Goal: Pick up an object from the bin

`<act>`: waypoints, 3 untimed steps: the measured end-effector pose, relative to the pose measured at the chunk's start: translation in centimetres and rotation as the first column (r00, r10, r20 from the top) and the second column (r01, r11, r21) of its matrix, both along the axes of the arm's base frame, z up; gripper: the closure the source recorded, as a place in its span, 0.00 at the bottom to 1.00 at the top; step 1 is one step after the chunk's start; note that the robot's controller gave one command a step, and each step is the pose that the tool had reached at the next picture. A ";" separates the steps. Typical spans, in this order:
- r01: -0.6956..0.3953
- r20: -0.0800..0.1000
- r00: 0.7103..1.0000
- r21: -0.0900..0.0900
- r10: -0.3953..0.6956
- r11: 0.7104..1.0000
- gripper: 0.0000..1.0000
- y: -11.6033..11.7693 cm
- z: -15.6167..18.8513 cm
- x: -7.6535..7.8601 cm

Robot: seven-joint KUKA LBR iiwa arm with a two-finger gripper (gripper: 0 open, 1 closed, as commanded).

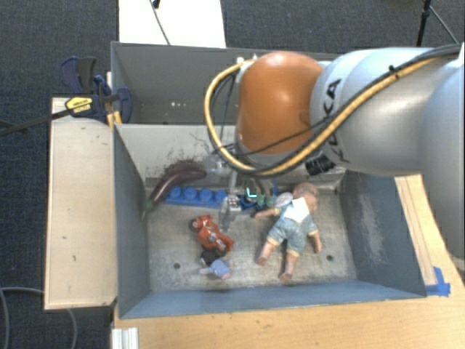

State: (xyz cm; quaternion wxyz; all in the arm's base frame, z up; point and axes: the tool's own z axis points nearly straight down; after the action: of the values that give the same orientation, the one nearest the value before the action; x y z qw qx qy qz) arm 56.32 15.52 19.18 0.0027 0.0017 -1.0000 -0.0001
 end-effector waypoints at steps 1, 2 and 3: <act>0.004 0.008 1.000 0.001 -0.004 1.000 0.00 -0.1 0.5 0.2; 0.045 0.016 0.999 0.010 -0.045 0.999 1.00 2.4 -11.6 -0.5; 0.046 0.016 0.999 0.010 -0.046 0.999 1.00 2.3 -11.6 -0.4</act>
Offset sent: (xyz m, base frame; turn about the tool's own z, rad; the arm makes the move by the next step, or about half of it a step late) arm -0.0078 0.0191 -0.1218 0.0452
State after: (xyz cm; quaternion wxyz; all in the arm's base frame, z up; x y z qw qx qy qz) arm 55.88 17.84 7.55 -0.0053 -0.0214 -0.9997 -0.0048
